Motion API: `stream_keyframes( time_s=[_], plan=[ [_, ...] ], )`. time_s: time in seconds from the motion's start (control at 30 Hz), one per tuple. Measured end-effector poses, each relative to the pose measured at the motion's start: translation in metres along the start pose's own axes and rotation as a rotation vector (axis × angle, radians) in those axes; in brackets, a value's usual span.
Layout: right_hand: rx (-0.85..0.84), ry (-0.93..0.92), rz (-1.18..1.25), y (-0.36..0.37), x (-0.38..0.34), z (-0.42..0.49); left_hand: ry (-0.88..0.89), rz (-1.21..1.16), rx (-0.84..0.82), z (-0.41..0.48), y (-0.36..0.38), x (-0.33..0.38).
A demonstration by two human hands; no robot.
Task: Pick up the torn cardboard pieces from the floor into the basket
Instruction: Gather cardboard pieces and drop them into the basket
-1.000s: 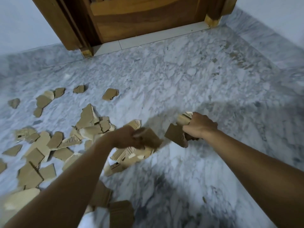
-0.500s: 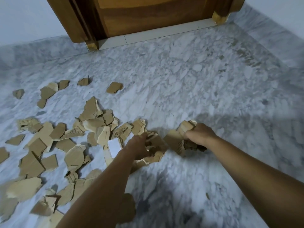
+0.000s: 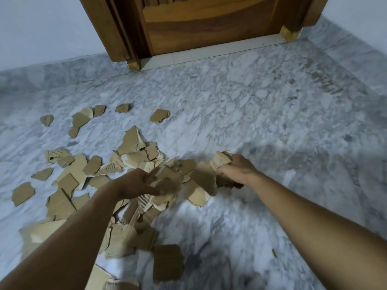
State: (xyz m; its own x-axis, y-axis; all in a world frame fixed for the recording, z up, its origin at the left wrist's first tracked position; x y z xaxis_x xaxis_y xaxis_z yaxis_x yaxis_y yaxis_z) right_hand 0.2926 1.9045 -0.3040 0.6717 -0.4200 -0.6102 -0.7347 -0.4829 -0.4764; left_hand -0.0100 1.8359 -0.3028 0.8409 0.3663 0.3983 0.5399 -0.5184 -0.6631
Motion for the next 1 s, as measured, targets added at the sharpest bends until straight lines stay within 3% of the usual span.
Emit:
stream_keyframes(
  time_s=[0.17,0.27,0.37,0.53,0.7,0.9,1.0],
  plan=[
    [-0.075,0.113,-0.188,0.080,-0.026,0.020,-0.044,-0.259,0.149,-0.016,-0.010,-0.029],
    [0.095,0.151,-0.351,0.118,-0.024,0.026,-0.051,-0.331,0.164,-0.015,-0.002,-0.040],
    [0.211,0.158,-0.365,0.122,-0.018,0.026,-0.060,-0.425,0.178,-0.008,0.004,-0.044],
    [0.080,0.193,-0.316,0.117,-0.009,0.032,-0.054,-0.475,0.190,-0.004,0.005,-0.041],
    [-0.118,0.208,-0.505,0.088,-0.007,0.022,-0.048,-0.536,0.243,-0.003,-0.007,-0.039],
    [-0.105,0.282,-0.764,0.026,-0.030,0.029,-0.047,-0.570,0.337,-0.001,-0.010,-0.032],
    [0.083,0.208,-0.793,0.012,-0.051,0.028,-0.041,-0.588,0.329,-0.003,-0.008,-0.029]
  ],
)
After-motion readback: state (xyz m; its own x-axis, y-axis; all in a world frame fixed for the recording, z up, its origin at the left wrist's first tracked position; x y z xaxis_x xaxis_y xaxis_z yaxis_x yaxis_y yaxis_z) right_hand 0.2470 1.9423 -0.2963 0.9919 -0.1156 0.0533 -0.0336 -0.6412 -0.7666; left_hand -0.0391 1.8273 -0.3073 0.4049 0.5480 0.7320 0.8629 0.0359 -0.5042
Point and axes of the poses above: each hand's wrist, its own z-axis towards the middle knuckle, its own y-axis out of the palm, x = y × z, the point moved 4 cm from there along z, towards the middle knuckle, and after that the axes turned 4 degrees about z, right-handed, at the moved point
